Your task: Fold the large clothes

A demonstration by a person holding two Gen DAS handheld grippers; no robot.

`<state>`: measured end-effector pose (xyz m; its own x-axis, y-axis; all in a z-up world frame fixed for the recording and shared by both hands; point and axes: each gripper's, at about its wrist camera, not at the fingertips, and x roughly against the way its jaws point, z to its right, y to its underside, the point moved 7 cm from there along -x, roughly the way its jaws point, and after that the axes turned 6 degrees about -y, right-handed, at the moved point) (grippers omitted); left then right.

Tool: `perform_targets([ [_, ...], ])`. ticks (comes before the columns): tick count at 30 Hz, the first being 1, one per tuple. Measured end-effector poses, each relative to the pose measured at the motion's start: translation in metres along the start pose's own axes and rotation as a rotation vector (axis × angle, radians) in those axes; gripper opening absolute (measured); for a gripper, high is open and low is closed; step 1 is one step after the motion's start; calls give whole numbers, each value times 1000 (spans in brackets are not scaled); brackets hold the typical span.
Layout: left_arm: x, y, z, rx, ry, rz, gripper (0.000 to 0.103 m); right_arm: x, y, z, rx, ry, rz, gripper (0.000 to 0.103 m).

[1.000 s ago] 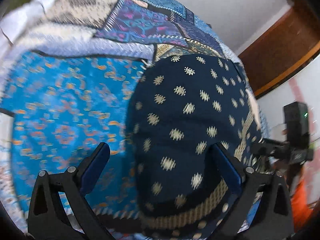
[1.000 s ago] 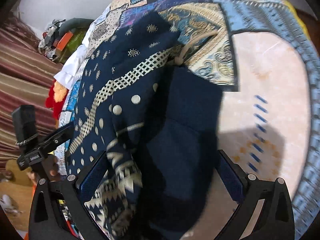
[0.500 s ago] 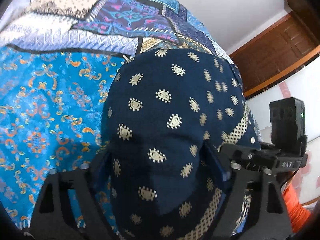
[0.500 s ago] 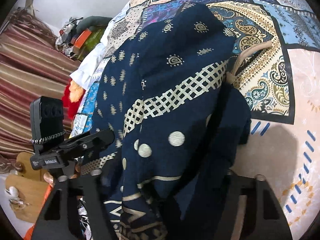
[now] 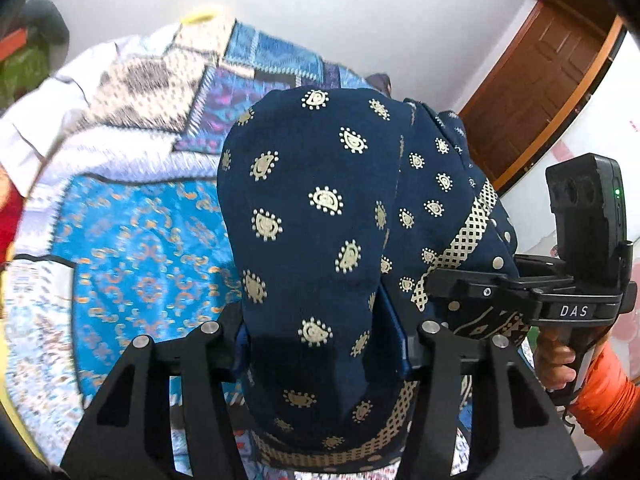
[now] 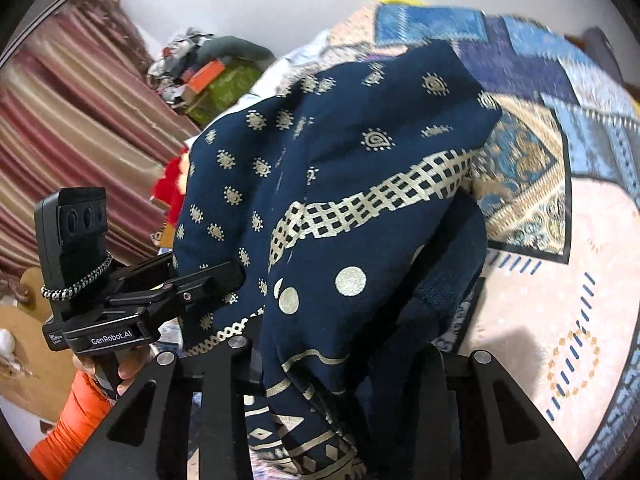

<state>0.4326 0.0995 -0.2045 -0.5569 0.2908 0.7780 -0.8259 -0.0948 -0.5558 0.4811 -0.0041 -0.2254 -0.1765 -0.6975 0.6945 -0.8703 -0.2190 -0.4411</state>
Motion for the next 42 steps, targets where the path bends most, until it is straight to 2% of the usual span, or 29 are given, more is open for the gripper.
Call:
perform_targets([
  [7, 48, 3, -22, 30, -21, 59, 53, 7, -3, -56, 61, -26, 24, 33],
  [12, 68, 26, -51, 73, -54, 49, 53, -10, 7, -84, 79, -48, -5, 33],
  [18, 48, 64, -97, 172, -81, -30, 53, -66, 24, -93, 53, -64, -117, 33],
  [24, -5, 101, -142, 307, -53, -149, 54, -137, 48, -69, 0, -55, -252, 33],
  [27, -22, 103, -155, 344, -29, -149, 56, -161, 47, -54, -23, -40, -286, 35],
  [29, -26, 100, -156, 332, -29, -137, 59, -171, 44, -43, -13, -7, -305, 38],
  [31, -29, 99, -152, 283, -61, -128, 63, -173, 43, -37, 0, -9, -316, 44],
  [34, -27, 103, -145, 236, -102, -116, 69, -171, 38, -28, 23, -10, -332, 59],
  [36, -19, 105, -149, 228, -125, -103, 69, -158, 39, -17, 35, 25, -321, 78],
  [37, -13, 107, -151, 215, -153, -94, 70, -152, 43, -14, 44, 45, -311, 81],
  [42, 17, 112, -155, 134, -309, -64, 70, -103, 46, -6, 140, 167, -247, 83],
])
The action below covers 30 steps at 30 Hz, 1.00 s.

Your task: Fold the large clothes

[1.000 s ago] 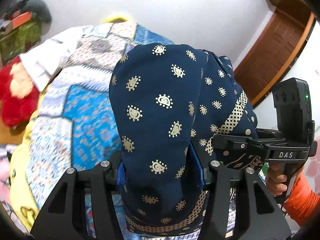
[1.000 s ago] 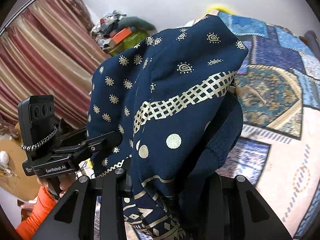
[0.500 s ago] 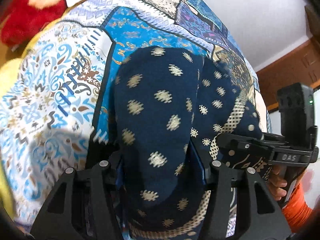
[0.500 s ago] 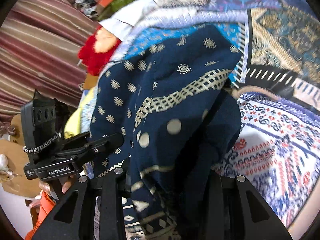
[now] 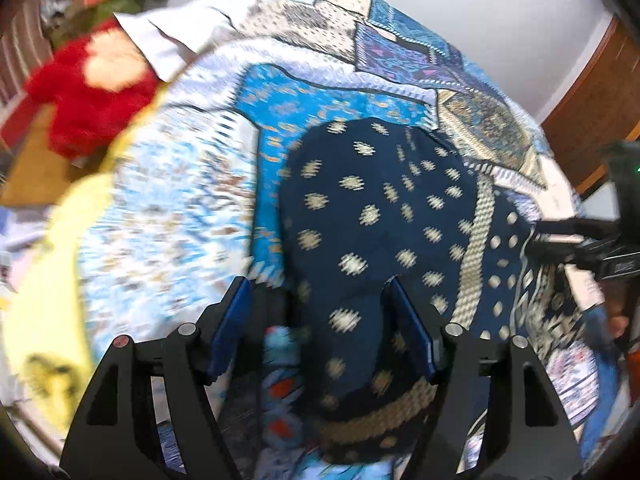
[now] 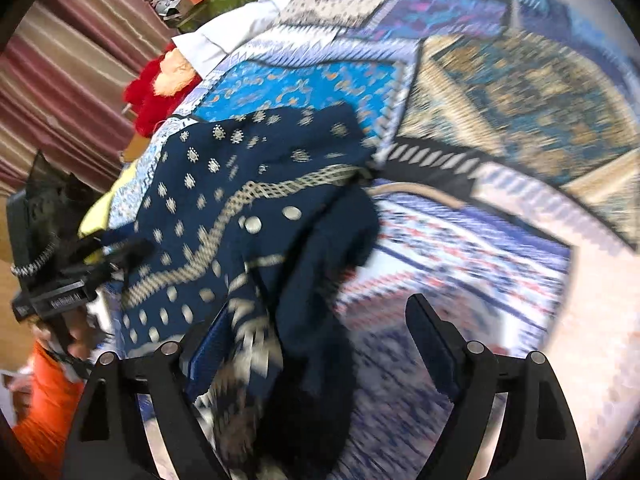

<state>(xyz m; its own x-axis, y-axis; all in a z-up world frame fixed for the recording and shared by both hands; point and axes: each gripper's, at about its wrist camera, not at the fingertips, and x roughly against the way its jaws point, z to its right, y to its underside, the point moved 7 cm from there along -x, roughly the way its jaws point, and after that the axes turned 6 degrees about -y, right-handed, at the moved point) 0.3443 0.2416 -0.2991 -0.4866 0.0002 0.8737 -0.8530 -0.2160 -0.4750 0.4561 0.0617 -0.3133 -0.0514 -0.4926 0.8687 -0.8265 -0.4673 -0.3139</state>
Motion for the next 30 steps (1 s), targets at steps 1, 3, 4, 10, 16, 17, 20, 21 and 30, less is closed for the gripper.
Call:
perform_targets([
  [1, 7, 1, -2, -11, -29, 9, 70, 7, 1, 0, 17, 32, 10, 83],
  [3, 21, 3, -1, -36, -62, 33, 70, 27, 4, -8, 59, 88, 56, 83],
  [4, 27, 4, 1, -46, -67, 49, 70, 37, 7, -12, 70, 89, 79, 83],
  [10, 48, 17, 41, -94, 12, 93, 85, 45, 9, -69, 132, -28, 120, 84],
  [16, 20, 49, 55, -146, -70, 18, 86, -2, 28, -74, 146, 35, -11, 84],
  [17, 20, 57, 52, -140, -71, 14, 87, -4, 34, -69, 137, 44, -29, 84],
  [20, 27, 70, 40, -102, -64, 7, 87, 2, 53, -47, 87, 73, -49, 84],
  [21, 31, 74, 33, -87, -77, 6, 87, 7, 58, -39, 73, 84, -45, 84],
  [30, 109, 70, -7, 22, -182, 134, 86, 101, 85, -33, 7, 95, 173, 84],
])
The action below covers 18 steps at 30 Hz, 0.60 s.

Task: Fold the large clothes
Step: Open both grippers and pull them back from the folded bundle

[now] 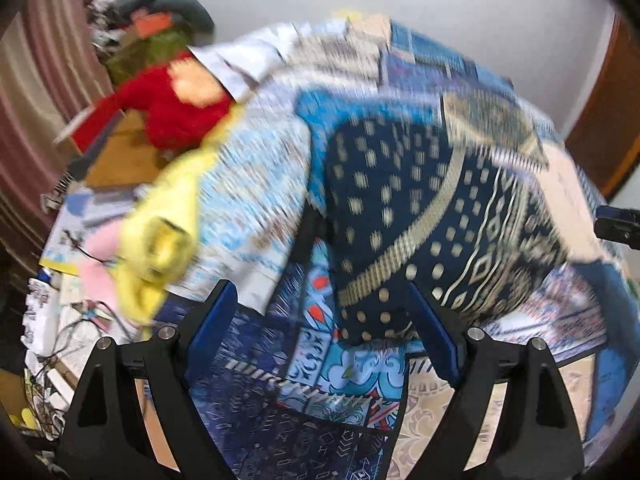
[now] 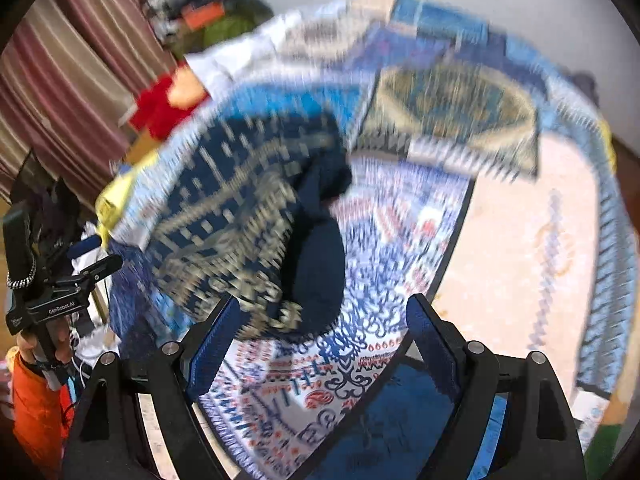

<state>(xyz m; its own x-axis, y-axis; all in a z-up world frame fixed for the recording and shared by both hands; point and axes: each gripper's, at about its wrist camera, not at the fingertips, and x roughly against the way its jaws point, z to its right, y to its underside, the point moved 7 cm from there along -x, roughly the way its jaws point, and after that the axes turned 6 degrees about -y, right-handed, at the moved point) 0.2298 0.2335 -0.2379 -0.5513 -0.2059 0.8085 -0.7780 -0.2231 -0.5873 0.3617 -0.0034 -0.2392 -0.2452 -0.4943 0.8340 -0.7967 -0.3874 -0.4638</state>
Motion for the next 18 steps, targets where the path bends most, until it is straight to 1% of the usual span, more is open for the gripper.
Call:
perform_targets([
  [2, 33, -14, -4, 17, -11, 79, 86, 32, -8, -15, 31, 3, 99, 84],
  [5, 83, -32, -2, 29, -6, 205, 86, 78, -19, -44, 84, -1, 247, 84],
  [9, 158, -53, 9, 42, 37, 396, 86, 141, -28, -89, 157, -17, 441, 84],
  [10, 178, -55, 14, 47, 53, 446, 86, 153, -27, -97, 166, -23, 477, 84],
  [13, 222, -56, 26, 46, 91, 556, 86, 196, -23, -125, 202, -31, 609, 84],
  [15, 245, -52, 34, 39, 90, 616, 86, 221, -16, -143, 217, -29, 695, 84],
  [16, 257, -49, 38, 36, 82, 652, 86, 230, -12, -149, 220, -34, 717, 84],
  [18, 271, -45, 42, 34, 75, 694, 86, 246, -4, -160, 226, -39, 767, 84],
])
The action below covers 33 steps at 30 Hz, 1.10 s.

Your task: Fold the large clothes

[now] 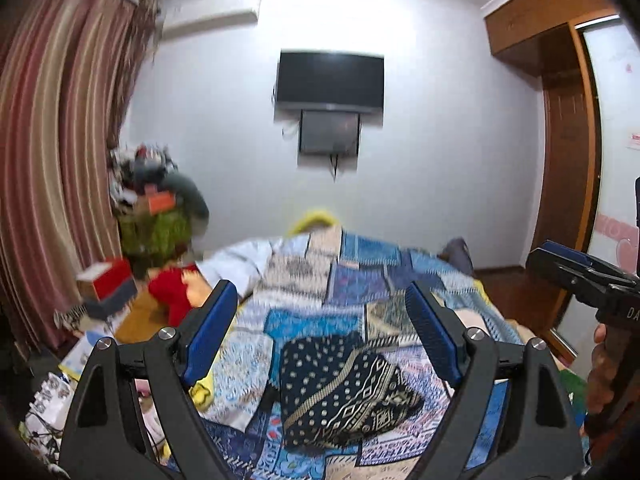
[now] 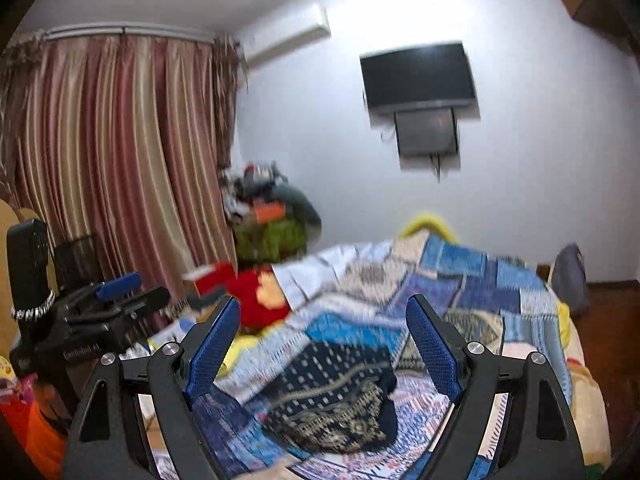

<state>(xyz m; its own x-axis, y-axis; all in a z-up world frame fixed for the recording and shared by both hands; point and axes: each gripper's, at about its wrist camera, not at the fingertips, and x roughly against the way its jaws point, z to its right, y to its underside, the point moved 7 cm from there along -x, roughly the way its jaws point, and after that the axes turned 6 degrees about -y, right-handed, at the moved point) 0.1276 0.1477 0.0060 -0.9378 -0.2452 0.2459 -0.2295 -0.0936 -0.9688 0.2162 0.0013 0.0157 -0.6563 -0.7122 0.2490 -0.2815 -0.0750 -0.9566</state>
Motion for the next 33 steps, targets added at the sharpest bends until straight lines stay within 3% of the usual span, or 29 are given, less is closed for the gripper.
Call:
perform_targets([
  [4, 21, -2, 7, 14, 10, 41, 86, 21, -2, -19, 27, 36, 54, 84],
  [8, 32, 4, 8, 1, -20, 55, 89, 23, 12, -31, 53, 85, 33, 85],
  [11, 34, 10, 10, 5, -21, 48, 98, 24, 22, -32, 55, 117, 12, 102],
  [17, 23, 19, 7, 31, -11, 7, 102, 21, 36, -29, 82, 195, -10, 103],
  [33, 15, 32, 1, 49, -19, -36, 102, 18, 40, -25, 63, 200, -36, 103],
])
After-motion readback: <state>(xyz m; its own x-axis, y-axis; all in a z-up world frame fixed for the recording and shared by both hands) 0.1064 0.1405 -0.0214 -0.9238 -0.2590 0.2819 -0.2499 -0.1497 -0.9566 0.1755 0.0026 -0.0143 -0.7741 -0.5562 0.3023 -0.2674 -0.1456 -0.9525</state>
